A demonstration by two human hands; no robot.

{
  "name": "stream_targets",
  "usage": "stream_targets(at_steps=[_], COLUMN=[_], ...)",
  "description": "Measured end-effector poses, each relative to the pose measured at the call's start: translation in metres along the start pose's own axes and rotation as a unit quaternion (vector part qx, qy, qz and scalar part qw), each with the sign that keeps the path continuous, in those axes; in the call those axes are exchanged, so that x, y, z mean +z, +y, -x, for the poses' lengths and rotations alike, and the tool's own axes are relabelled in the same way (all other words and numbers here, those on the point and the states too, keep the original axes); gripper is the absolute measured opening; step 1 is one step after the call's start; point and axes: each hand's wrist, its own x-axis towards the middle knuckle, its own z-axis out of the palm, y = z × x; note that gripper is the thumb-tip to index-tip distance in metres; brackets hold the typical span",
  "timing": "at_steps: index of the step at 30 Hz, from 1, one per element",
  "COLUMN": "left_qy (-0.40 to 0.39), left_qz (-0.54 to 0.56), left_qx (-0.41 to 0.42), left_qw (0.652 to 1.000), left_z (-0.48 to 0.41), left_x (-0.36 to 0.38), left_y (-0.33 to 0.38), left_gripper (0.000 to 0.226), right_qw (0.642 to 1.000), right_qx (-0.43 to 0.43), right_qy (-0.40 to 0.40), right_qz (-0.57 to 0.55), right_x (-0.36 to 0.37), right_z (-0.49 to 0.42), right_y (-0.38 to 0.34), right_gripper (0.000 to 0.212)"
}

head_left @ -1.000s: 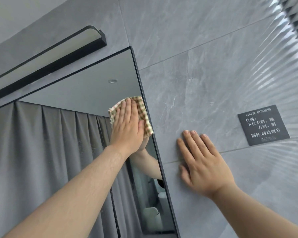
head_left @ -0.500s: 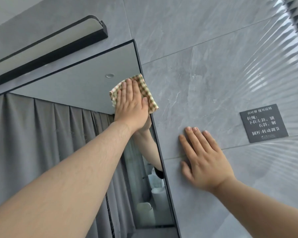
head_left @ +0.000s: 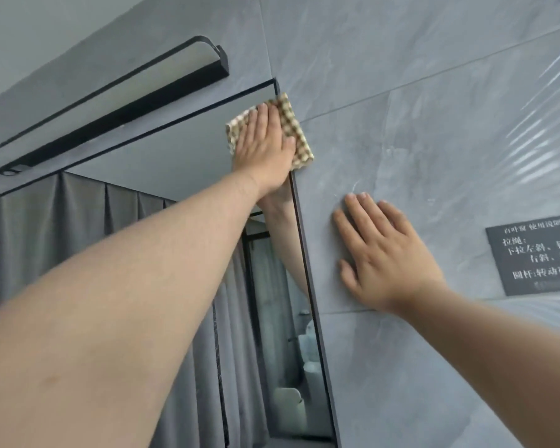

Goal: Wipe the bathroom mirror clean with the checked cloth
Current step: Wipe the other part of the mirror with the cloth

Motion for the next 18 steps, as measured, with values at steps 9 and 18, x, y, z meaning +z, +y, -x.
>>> stream_targets(at_steps=[9,18], left_qy=[0.009,-0.020], left_qz=[-0.007,-0.003], left_qx=[-0.036,0.002], left_qw=[0.999,1.000], left_z=[-0.049,0.021], left_x=[-0.020,0.007], left_y=[0.008,0.004], left_gripper=[0.066,0.066], right_qw=[1.000,1.000], right_qx=[0.008,0.014], right_qy=[-0.009,-0.004], right_qz=[0.007,-0.008], right_x=[0.001,0.001], right_z=[0.000,0.001], right_y=[0.000,-0.001], right_gripper=[0.074,0.073])
